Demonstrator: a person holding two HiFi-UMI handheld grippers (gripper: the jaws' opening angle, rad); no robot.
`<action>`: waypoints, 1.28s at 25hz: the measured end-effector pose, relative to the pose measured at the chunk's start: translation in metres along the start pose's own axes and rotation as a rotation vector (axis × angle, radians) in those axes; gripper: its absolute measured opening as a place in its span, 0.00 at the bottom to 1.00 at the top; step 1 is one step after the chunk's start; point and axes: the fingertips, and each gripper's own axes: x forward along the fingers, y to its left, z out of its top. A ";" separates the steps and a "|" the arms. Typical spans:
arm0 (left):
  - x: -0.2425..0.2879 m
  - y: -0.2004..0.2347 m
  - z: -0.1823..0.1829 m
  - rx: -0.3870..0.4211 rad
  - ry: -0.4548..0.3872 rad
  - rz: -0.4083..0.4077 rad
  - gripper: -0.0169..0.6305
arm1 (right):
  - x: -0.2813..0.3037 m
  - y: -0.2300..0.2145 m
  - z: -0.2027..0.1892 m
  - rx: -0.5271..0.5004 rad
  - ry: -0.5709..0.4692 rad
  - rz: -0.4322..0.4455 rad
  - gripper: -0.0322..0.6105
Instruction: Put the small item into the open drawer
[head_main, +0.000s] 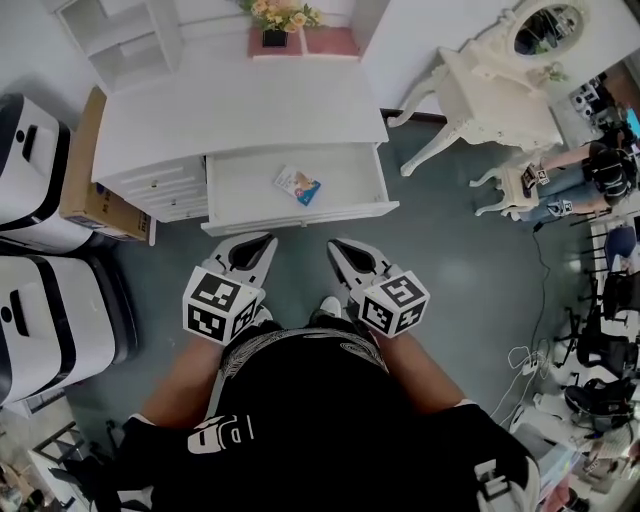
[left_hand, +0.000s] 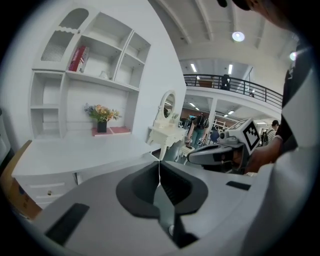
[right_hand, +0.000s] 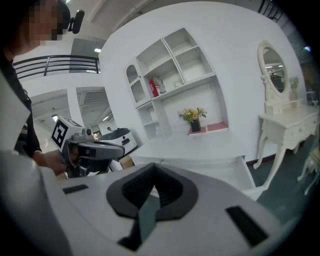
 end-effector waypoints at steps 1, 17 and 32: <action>0.000 -0.001 0.000 -0.010 -0.002 0.010 0.05 | -0.001 -0.001 0.000 -0.009 0.007 0.008 0.06; 0.012 -0.026 0.001 -0.006 0.016 0.060 0.05 | -0.016 -0.015 0.017 -0.066 -0.010 0.079 0.06; 0.011 -0.025 0.004 -0.002 0.020 0.064 0.05 | -0.014 -0.012 0.015 -0.063 0.001 0.101 0.06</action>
